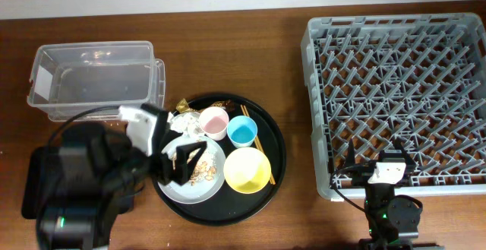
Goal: Sort waste into correct bins and load items into the dishwasher rack
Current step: 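Grasp the crumpled white tissue with the left gripper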
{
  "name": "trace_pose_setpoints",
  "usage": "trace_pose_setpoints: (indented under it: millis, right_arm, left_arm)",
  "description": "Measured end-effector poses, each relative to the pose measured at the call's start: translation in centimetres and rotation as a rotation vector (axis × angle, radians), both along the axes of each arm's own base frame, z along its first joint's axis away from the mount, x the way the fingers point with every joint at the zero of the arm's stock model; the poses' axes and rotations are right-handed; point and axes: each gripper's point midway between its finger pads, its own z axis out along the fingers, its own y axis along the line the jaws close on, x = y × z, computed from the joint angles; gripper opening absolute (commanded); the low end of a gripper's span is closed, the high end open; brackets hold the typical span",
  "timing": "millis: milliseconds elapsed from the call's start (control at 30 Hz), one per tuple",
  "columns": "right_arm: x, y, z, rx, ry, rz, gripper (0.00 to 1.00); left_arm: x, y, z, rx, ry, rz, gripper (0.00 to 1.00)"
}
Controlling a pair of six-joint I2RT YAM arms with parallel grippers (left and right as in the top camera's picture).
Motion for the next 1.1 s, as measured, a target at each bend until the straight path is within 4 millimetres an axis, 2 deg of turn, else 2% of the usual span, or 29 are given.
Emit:
trace_pose_setpoints:
  millis: [67,133,167,233,267,333,433,533,567,600,700,733,900,1100]
  right_arm:
    - [0.0,0.0,0.0,0.0,0.0,0.0,0.99]
    - [0.0,0.0,0.0,0.0,0.0,0.0,0.99]
    - [0.0,0.0,0.0,0.0,0.0,0.0,0.99]
    - [0.0,0.0,0.0,0.0,0.0,0.0,0.99]
    - [0.0,0.0,0.0,0.0,0.0,0.0,0.99]
    - [0.0,0.0,0.0,0.0,0.0,0.0,0.99]
    - [0.0,0.0,0.0,0.0,0.0,0.0,0.99]
    - [0.0,0.0,0.0,0.0,0.0,0.0,0.99]
    - [0.0,0.0,0.0,0.0,0.0,0.0,0.99]
    - [0.0,0.0,0.0,0.0,0.0,0.0,0.99]
    - [0.0,0.0,0.0,0.0,0.0,0.0,0.99]
    - [0.0,0.0,0.0,0.0,0.0,0.0,0.99]
    - [0.0,0.0,0.0,0.0,0.0,0.0,0.99]
    - [0.0,0.0,0.0,0.0,0.0,0.0,0.99]
  left_arm:
    - [0.9,-0.7,-2.0,-0.031,0.114,-0.038,0.99]
    - [2.2,-0.7,-4.2,-0.03,0.212,-0.021,0.99]
    - [2.7,-0.1,-5.5,-0.012,0.275,0.026,0.99]
    - [3.2,3.0,-8.8,0.116,0.468,0.234,0.99]
    - [3.5,4.6,-9.4,0.192,0.524,0.338,0.99]
    - [5.5,6.2,-9.0,0.25,0.495,0.447,0.99]
    - [7.3,7.5,-9.5,0.29,0.474,0.535,0.99]
    - [8.9,7.8,-10.5,0.279,0.485,0.583,0.99]
    - [9.1,7.9,-11.0,0.281,0.504,0.591,0.95]
    - [9.6,7.9,-12.0,0.285,0.529,0.598,0.84]
    - [11.3,7.8,-14.6,0.286,0.574,0.619,0.73]
    - [11.7,7.8,-15.5,0.284,0.594,0.629,0.62]
    - [12.6,7.9,-19.6,0.268,0.708,0.716,0.5]
    - [13.6,5.9,-22.9,0.292,0.74,0.725,0.47]
